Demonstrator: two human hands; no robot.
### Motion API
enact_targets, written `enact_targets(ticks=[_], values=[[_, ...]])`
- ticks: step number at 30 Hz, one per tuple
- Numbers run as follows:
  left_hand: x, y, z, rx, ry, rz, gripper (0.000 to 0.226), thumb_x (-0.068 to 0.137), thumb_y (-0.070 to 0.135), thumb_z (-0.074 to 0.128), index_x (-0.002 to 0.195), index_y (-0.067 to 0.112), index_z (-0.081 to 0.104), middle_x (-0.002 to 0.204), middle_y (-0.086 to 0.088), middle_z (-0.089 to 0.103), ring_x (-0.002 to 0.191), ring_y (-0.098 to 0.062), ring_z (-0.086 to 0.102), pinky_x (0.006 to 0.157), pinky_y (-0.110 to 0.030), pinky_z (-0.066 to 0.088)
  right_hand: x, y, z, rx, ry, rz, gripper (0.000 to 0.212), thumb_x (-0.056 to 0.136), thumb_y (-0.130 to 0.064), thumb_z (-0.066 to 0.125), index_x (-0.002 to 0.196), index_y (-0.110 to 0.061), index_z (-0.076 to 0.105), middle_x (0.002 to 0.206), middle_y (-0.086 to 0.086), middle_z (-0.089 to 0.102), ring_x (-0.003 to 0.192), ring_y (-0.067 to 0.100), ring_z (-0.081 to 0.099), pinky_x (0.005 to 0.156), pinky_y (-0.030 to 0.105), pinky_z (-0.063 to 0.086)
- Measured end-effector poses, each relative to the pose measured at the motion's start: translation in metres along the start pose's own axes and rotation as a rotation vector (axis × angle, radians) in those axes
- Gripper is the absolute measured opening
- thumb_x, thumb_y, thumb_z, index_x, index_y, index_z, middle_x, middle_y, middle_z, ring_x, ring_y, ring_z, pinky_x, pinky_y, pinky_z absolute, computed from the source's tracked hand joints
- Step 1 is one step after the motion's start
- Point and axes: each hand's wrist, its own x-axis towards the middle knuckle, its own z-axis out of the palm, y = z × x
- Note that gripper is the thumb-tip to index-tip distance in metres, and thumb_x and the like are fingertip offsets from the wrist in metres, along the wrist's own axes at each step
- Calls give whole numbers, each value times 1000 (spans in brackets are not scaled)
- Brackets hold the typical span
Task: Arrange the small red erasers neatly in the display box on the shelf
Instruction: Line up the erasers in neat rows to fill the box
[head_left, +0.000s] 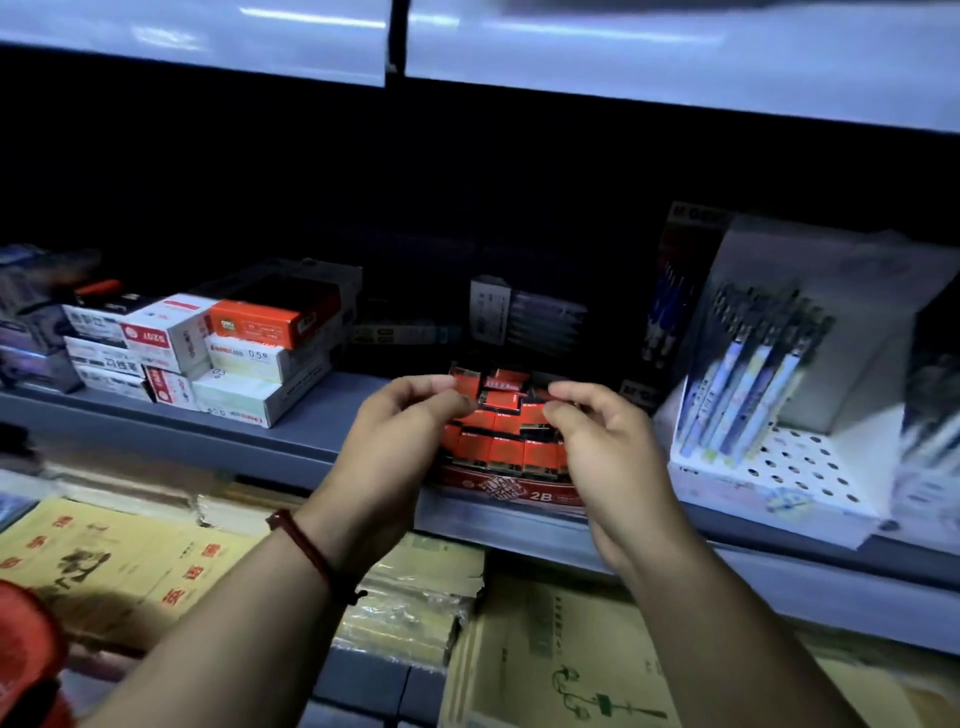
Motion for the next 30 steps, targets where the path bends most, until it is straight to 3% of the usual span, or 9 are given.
enact_targets(ticks=[8, 11, 13, 15, 16, 17, 19, 27, 30], values=[[-22, 4, -18, 95, -19, 14, 21, 91, 3, 68, 108, 14, 66, 94, -5, 76, 71, -15, 69, 58, -25, 53, -28, -9, -13, -32, -86, 26, 26, 96, -19, 63, 118, -33, 63, 100, 6, 72, 96, 24, 70, 95, 56, 53], [-29, 3, -28, 128, -13, 16, 26, 91, 2, 69, 112, 15, 62, 100, -5, 75, 76, -16, 71, 52, -24, 52, -35, -12, -16, -62, -115, -11, 34, 98, -20, 63, 131, -29, 59, 112, -2, 67, 104, 9, 62, 79, 31, 51], [-29, 2, -32, 145, -9, 16, 31, 91, 2, 69, 118, 15, 59, 106, -7, 74, 82, -18, 72, 52, -24, 52, -37, -13, -19, -86, -126, -27, 34, 99, -20, 63, 131, -28, 58, 104, -6, 66, 106, 11, 61, 101, 40, 46], [-27, -1, -35, 158, 1, 22, 35, 90, 3, 71, 121, 15, 59, 110, -8, 73, 85, -21, 72, 50, -25, 52, -35, -13, -18, -165, -130, -62, 31, 99, -22, 62, 129, -29, 58, 99, -5, 67, 109, 13, 53, 88, 47, 55], [-24, -2, -37, 171, 7, 29, 36, 90, 5, 72, 121, 17, 59, 112, -9, 72, 87, -23, 73, 51, -27, 53, -33, -12, -17, -237, -133, -102, 29, 98, -24, 62, 126, -30, 58, 91, -1, 68, 79, 13, 69, 75, 41, 57], [-21, -4, -38, 188, 12, 39, 36, 90, 7, 73, 122, 19, 60, 115, -8, 71, 91, -25, 74, 54, -30, 55, -31, -11, -17, -311, -140, -142, 27, 98, -26, 62, 124, -30, 59, 85, 4, 65, 50, 3, 47, 57, 29, 51], [-14, -5, -38, 230, 18, 71, 36, 91, 11, 74, 123, 21, 61, 118, -5, 70, 97, -25, 74, 62, -32, 57, -27, -13, -16, -421, -132, -195, 24, 97, -28, 61, 121, -30, 59, 97, -2, 58, 42, 3, 48, 43, 15, 35], [16, -1, -35, 551, -66, 168, 49, 86, 29, 80, 129, 42, 59, 66, -3, 68, 52, -12, 65, 41, -21, 46, -11, -19, -11, -583, -162, -377, 18, 97, -29, 63, 113, -35, 61, 118, -15, 50, 89, -3, 57, 67, 4, 43], [25, -4, -37, 551, -98, 219, 44, 83, 27, 83, 121, 40, 65, 79, -4, 75, 65, -30, 73, 57, -43, 61, -2, -14, -5, -673, -223, -447, 22, 97, -33, 62, 118, -39, 60, 120, -21, 48, 111, 2, 52, 79, 11, 46]])
